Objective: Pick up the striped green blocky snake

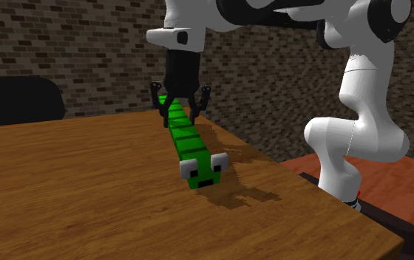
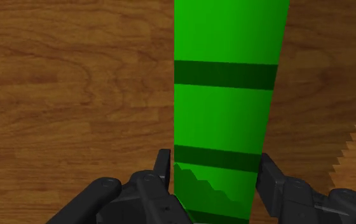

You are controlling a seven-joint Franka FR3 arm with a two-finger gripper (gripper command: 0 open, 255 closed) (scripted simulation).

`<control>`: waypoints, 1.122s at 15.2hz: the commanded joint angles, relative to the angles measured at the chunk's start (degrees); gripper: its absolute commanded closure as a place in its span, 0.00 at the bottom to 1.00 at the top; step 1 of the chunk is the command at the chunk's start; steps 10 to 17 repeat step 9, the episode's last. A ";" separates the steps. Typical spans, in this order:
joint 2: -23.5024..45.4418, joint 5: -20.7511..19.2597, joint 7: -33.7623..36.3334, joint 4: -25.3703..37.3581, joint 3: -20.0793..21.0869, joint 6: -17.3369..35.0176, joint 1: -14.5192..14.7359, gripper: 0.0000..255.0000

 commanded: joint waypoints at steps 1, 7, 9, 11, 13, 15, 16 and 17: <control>0.01 0.11 -0.05 1.71 0.17 -1.68 0.08 1.00; 0.71 0.69 -0.36 6.90 0.40 -6.27 0.42 1.00; 0.73 0.70 -0.37 7.03 0.40 -6.38 0.43 1.00; 0.73 0.70 -0.37 7.03 0.40 -6.38 0.43 1.00; 0.73 0.70 -0.37 7.03 0.40 -6.38 0.43 1.00; 0.73 0.70 -0.37 7.03 0.40 -6.38 0.43 1.00; 0.73 0.70 -0.37 7.03 0.40 -6.38 0.43 1.00; 0.73 0.70 -0.37 7.03 0.40 -6.38 0.43 1.00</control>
